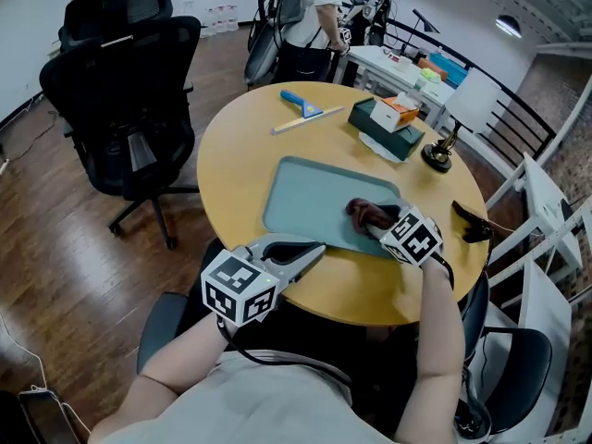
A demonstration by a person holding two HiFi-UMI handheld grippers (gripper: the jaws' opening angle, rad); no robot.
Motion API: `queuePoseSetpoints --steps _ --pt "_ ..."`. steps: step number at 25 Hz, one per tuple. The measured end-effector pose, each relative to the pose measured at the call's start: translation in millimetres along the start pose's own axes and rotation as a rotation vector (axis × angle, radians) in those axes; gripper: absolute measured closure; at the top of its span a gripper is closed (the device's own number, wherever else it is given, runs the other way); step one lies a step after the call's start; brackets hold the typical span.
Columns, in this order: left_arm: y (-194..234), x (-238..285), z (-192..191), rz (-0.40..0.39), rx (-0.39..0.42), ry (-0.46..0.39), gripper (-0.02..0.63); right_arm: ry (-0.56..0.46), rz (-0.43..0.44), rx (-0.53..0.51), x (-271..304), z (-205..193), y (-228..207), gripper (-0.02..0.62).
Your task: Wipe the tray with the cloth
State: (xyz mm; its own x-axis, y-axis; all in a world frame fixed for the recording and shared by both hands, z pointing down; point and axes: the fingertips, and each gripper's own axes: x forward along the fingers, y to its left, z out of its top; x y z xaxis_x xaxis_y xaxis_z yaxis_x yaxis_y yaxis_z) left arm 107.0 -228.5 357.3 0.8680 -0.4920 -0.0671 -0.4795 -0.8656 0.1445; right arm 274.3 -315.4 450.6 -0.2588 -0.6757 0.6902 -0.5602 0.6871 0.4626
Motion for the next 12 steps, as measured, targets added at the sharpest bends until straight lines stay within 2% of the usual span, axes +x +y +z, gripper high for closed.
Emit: queuePoseSetpoints --steps 6,12 --pt "-1 5 0 -0.020 -0.016 0.002 0.606 -0.029 0.050 -0.002 -16 -2 21 0.434" --pt "-2 11 -2 -0.038 -0.018 0.005 0.606 -0.034 0.048 -0.025 -19 -3 25 0.434"
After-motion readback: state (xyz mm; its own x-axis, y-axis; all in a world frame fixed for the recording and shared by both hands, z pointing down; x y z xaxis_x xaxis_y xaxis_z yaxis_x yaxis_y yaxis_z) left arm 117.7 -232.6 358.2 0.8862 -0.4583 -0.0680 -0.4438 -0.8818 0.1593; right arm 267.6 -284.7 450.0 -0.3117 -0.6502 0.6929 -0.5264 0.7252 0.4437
